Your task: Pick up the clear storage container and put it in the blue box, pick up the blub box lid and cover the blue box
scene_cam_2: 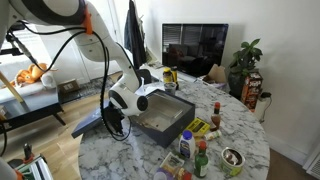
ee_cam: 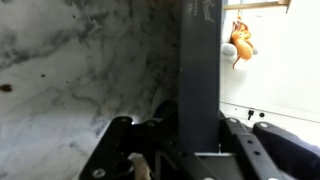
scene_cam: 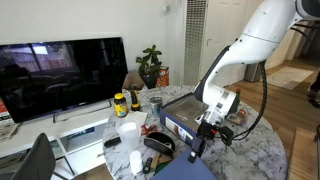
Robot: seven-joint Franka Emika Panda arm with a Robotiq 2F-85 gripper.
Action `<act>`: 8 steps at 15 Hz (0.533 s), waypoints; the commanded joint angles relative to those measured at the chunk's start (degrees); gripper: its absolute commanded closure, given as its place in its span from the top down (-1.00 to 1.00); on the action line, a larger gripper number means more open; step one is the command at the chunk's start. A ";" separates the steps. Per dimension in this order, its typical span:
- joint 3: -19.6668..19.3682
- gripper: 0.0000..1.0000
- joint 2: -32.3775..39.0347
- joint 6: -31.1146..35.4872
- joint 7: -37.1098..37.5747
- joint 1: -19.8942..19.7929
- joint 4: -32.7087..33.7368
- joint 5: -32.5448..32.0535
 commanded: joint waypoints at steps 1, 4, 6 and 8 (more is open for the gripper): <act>-1.61 -0.95 -0.52 -6.02 1.91 -1.28 -1.07 -3.42; -2.74 -1.00 -1.89 -11.04 2.95 -2.14 -1.72 -5.83; -3.28 -1.00 -3.03 -12.97 4.20 -2.32 -2.17 -7.32; -3.62 -1.00 -4.47 -14.76 5.74 -2.61 -2.91 -8.80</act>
